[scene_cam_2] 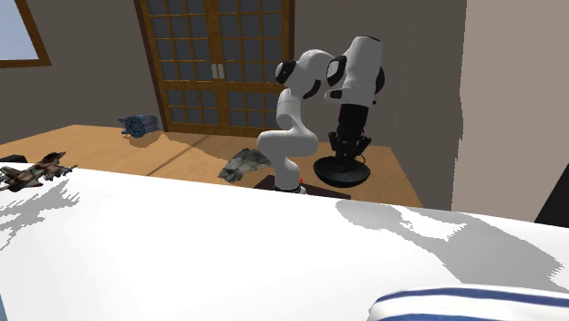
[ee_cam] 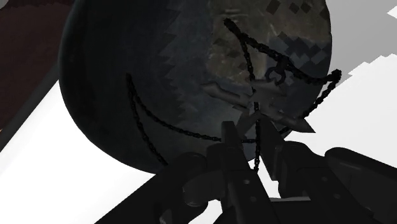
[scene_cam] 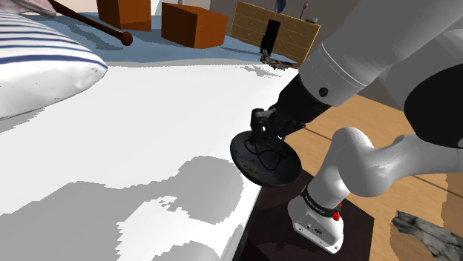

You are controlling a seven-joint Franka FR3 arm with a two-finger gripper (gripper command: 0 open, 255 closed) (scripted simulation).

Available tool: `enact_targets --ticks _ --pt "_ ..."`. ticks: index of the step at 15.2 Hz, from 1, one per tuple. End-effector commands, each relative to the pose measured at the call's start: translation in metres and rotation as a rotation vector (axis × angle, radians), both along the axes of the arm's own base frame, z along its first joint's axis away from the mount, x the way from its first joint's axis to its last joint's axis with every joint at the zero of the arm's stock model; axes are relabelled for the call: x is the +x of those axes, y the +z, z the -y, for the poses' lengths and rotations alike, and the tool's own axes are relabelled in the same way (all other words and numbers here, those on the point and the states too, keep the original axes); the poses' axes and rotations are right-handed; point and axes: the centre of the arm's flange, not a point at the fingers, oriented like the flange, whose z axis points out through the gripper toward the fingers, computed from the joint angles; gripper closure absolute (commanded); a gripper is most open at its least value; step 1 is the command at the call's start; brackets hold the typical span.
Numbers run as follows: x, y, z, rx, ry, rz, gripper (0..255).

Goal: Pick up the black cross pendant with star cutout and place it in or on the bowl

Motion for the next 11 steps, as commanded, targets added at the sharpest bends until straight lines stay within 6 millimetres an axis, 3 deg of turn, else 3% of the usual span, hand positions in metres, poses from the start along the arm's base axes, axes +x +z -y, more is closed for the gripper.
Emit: enact_targets --ticks 1,4,5,10,11 --pt "0.000 0.000 0.000 0.000 0.000 0.000 255" --pt "0.000 0.000 0.000 0.000 0.000 0.000 255" --pt "0.000 0.000 0.000 0.000 0.000 0.000 0" --pt "0.000 0.000 0.000 0.000 0.000 0.000 0" --pt "-0.005 0.012 0.000 0.000 0.000 0.000 0"
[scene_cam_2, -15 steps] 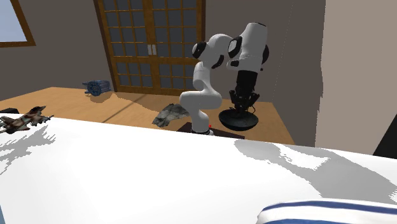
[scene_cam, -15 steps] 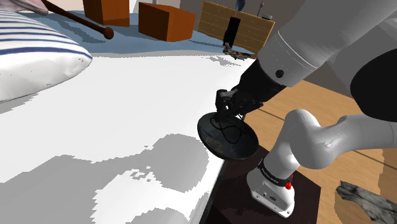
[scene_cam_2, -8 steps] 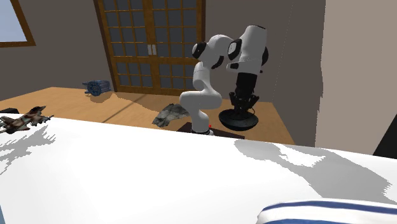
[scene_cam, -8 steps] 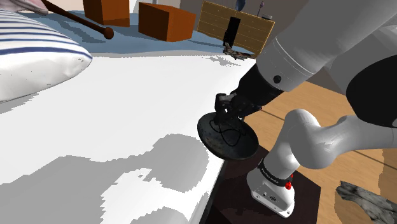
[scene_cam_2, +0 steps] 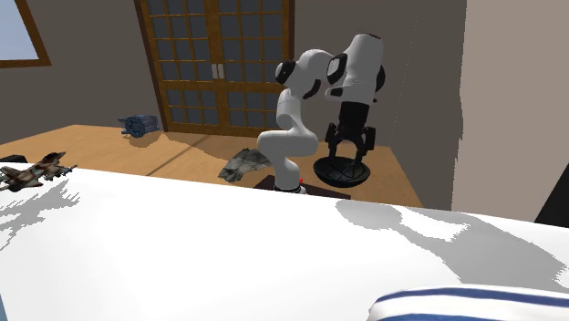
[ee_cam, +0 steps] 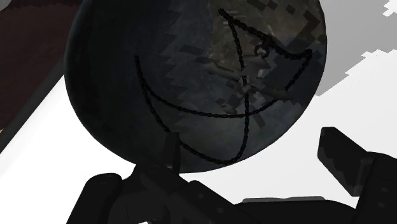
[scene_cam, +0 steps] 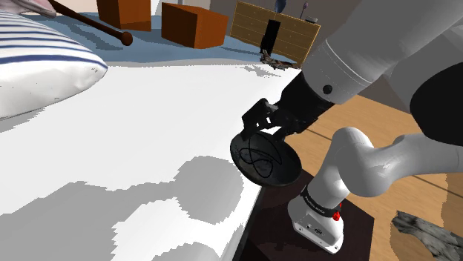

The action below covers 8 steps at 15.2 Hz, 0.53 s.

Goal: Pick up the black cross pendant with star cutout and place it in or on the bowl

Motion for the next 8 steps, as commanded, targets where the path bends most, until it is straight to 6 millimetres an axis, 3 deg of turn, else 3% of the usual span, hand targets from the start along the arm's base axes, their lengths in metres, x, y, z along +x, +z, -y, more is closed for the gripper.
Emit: enact_targets --ticks 1,3,8 --pt "-0.006 0.019 0.000 0.000 0.000 0.000 0" --pt "-0.015 0.041 0.000 0.000 0.000 0.000 0" --pt "-0.015 0.041 0.000 0.000 0.000 0.000 0"
